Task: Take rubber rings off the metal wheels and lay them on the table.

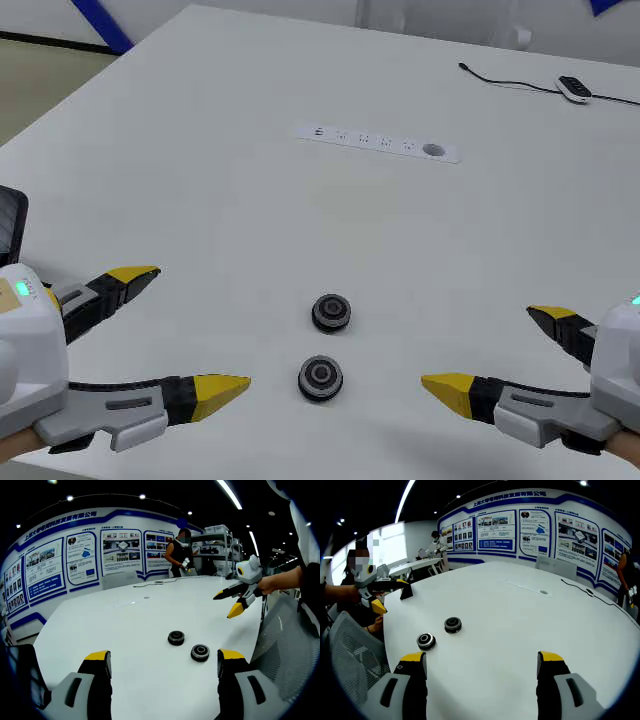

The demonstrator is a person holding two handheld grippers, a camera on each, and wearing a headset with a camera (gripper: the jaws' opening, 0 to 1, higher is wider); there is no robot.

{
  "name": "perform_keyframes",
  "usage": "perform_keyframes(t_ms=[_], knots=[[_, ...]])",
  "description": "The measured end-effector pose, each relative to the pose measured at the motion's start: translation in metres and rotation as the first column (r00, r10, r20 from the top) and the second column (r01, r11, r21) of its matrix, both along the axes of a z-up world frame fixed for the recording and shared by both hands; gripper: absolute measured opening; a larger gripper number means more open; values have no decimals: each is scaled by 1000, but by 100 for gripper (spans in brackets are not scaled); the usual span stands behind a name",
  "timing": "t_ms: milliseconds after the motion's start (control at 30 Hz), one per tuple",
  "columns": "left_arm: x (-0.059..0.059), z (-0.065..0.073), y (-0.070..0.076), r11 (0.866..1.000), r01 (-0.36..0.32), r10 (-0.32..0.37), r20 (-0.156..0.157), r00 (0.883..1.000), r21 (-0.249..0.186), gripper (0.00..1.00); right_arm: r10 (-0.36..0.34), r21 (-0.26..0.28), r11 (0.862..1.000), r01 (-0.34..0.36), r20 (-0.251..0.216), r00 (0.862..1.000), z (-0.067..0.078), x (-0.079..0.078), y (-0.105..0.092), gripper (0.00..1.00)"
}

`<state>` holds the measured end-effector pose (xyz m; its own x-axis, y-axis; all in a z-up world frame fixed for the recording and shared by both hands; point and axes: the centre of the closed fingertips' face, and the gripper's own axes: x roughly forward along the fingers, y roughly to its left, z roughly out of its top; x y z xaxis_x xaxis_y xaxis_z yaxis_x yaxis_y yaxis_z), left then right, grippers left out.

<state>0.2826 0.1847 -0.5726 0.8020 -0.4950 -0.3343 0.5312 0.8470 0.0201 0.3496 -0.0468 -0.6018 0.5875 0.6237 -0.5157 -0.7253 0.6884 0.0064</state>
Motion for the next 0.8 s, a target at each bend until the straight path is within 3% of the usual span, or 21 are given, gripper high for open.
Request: perform_keyframes(t_ms=[300, 467, 800], knots=[[0, -2, -1, 1000, 7, -7, -2, 1000, 19, 88, 0, 14, 1000, 0, -13, 1000, 0, -2, 1, 92], [1, -7, 1, 1000, 1, -1, -15, 1000, 1, 87, -1, -1, 1000, 1, -25, 1000, -5, -4, -2, 92], [4, -9, -1, 1000, 25, -24, -22, 999, 13, 86, 22, -21, 1000, -23, -22, 1000, -9, -3, 1, 92]])
